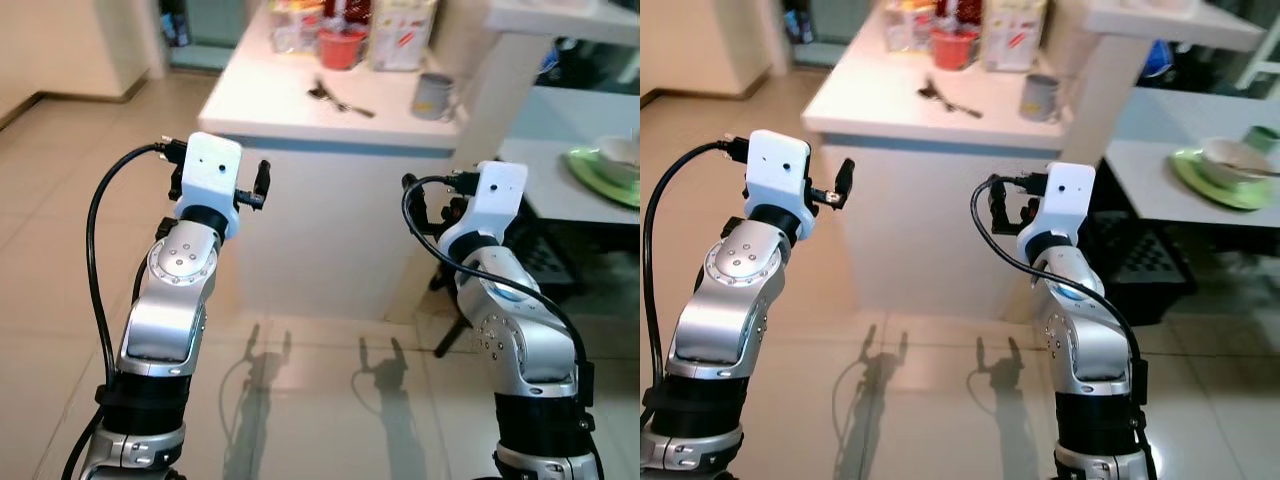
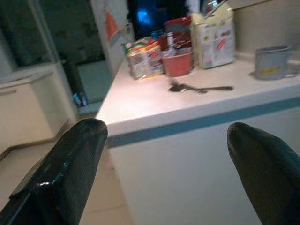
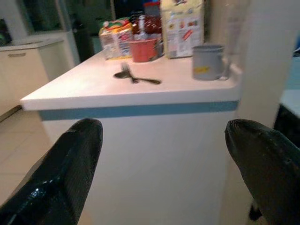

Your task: Setting the table

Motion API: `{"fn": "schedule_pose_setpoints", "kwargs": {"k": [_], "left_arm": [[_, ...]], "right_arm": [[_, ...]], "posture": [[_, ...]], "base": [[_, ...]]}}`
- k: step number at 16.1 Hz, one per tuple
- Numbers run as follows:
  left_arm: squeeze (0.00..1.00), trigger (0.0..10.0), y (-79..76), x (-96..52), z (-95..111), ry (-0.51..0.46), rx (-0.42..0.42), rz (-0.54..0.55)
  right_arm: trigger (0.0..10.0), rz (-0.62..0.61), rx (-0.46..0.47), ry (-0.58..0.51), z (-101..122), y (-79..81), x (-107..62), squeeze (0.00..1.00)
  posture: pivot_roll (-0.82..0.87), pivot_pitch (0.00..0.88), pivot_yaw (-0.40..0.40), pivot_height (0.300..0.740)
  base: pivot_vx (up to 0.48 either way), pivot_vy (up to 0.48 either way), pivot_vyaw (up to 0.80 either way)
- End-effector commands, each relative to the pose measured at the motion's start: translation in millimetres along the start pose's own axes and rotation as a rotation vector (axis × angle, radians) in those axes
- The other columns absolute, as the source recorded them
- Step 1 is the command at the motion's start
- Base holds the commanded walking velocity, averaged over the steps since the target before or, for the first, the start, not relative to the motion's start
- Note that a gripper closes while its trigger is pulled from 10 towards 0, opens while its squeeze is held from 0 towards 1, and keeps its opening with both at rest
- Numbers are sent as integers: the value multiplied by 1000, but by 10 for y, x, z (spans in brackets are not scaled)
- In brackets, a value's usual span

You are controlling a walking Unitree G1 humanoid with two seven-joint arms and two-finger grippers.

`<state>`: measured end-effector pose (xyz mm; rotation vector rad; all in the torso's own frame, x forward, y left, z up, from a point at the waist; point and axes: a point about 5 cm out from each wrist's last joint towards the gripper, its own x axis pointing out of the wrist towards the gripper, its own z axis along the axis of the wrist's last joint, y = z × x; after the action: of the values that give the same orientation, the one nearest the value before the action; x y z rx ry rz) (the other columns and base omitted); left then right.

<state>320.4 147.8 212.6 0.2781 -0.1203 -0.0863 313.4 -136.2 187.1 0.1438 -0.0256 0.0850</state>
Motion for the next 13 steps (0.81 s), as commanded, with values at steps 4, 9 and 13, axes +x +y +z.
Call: {"fn": "schedule_pose_setpoints", "kwargs": {"k": [4, 9, 13], "left_arm": [[0, 10000, -23, 13, 45, -16, -3, -12], [0, 10000, -10, 22, 53, -19, 13, -14], [0, 10000, -32, 18, 60, -23, 19, -33]], "right_arm": [[10000, 39, -51, -10, 92, -4, 67, 0], [10000, 64, -109, -55, 211, 44, 147, 0], [10000, 62, -127, -76, 306, 18, 204, 0]], "posture": [[36, 0, -51, 740], [35, 0, -50, 740], [35, 0, -50, 740]], "base": [[450, 0, 200], [452, 0, 640], [450, 0, 0]]}}
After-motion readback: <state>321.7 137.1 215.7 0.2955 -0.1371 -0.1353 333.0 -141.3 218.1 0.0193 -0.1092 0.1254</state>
